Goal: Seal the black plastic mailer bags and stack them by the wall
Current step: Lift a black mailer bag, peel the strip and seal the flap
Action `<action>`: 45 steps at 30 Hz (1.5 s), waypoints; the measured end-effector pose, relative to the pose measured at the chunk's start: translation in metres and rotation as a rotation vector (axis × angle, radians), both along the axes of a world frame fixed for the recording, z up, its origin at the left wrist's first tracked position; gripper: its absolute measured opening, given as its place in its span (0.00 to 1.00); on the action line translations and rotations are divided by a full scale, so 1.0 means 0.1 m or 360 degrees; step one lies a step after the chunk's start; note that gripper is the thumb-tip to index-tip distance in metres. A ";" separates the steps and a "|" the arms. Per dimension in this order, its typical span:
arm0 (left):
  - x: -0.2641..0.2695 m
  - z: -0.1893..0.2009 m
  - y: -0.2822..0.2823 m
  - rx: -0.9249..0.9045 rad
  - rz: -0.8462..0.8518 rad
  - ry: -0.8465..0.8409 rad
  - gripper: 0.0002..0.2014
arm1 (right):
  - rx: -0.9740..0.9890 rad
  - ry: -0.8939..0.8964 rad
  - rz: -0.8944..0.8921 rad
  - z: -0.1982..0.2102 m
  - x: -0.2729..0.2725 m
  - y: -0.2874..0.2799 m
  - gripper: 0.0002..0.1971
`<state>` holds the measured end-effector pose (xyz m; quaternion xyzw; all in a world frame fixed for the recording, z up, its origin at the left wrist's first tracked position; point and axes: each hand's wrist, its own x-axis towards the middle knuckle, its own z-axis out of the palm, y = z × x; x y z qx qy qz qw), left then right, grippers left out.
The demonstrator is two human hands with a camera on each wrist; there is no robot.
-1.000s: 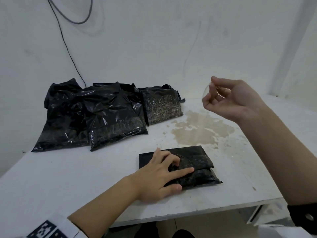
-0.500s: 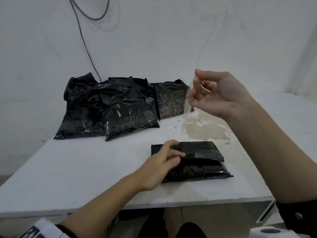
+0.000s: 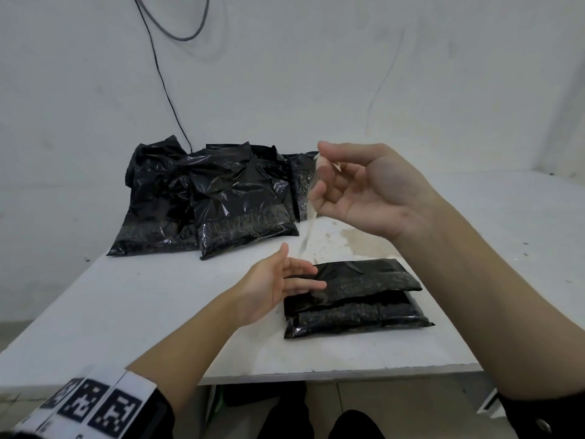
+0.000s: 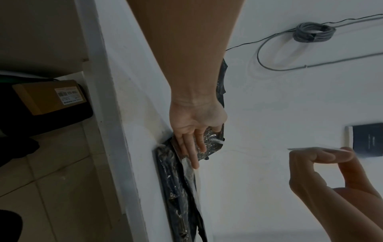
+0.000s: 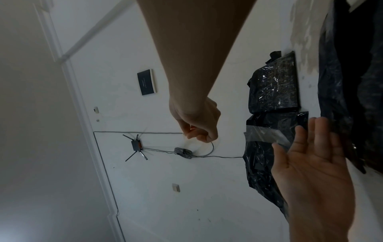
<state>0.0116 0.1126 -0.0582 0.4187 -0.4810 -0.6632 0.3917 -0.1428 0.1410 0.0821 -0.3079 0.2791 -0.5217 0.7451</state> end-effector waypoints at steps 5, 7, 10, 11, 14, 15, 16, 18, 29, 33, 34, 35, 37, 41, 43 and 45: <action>0.01 0.01 0.01 -0.0002 0.0045 0.0057 0.19 | 0.0011 0.0053 0.0006 -0.05 -0.01 0.02 0.09; 0.02 0.00 0.01 -0.0036 0.0071 0.0051 0.16 | 0.0008 0.0081 -0.0020 -0.07 -0.07 0.02 0.09; 0.03 -0.02 0.01 -0.0037 0.0122 0.0110 0.14 | -0.0007 0.0200 -0.0075 -0.12 -0.28 0.03 0.07; 0.04 -0.04 0.01 -0.0043 0.0141 0.0110 0.14 | -0.0006 0.0259 -0.0092 -0.15 -0.37 0.04 0.07; 0.03 -0.07 0.01 -0.0077 0.0169 0.0112 0.15 | 0.0045 0.0531 -0.0170 -0.24 -0.66 0.06 0.07; 0.03 -0.08 0.01 -0.0087 0.0173 0.0113 0.15 | 0.0079 0.0650 -0.0210 -0.29 -0.75 0.05 0.07; 0.03 -0.08 0.01 -0.0096 0.0177 0.0110 0.15 | 0.0117 0.0775 -0.0243 -0.35 -0.83 0.04 0.06; 0.03 -0.09 0.01 -0.0113 0.0180 0.0086 0.14 | 0.0199 0.0992 -0.0284 -0.49 -0.97 0.02 0.05; -0.02 -0.07 0.06 -0.0135 0.0180 -0.0024 0.14 | 0.0435 0.1388 -0.0233 -0.98 -1.18 -0.06 0.05; -0.05 -0.08 0.07 -0.0200 0.0243 -0.0121 0.15 | 0.0366 0.1541 -0.0232 -1.00 -1.15 -0.04 0.04; -0.06 -0.08 0.07 -0.0220 0.0273 -0.0145 0.15 | 0.0356 0.1580 -0.0230 -0.99 -1.14 -0.05 0.04; -0.06 -0.09 0.07 -0.0239 0.0302 -0.0186 0.14 | 0.0347 0.1619 -0.0224 -0.98 -1.13 -0.06 0.04; -0.07 -0.10 0.08 -0.0252 0.0349 -0.0274 0.13 | 0.0320 0.1704 -0.0195 -0.94 -1.12 -0.07 0.04; -0.06 -0.08 0.10 -0.0221 0.0400 -0.0307 0.14 | 0.0261 0.1862 -0.0151 -0.89 -1.11 -0.09 0.09; -0.04 -0.06 0.13 -0.0218 0.0424 -0.0352 0.14 | 0.0241 0.1916 -0.0147 -0.88 -1.10 -0.10 0.10; -0.02 -0.05 0.17 -0.0241 0.0417 -0.0383 0.14 | 0.0232 0.1938 -0.0135 -0.87 -1.10 -0.09 0.07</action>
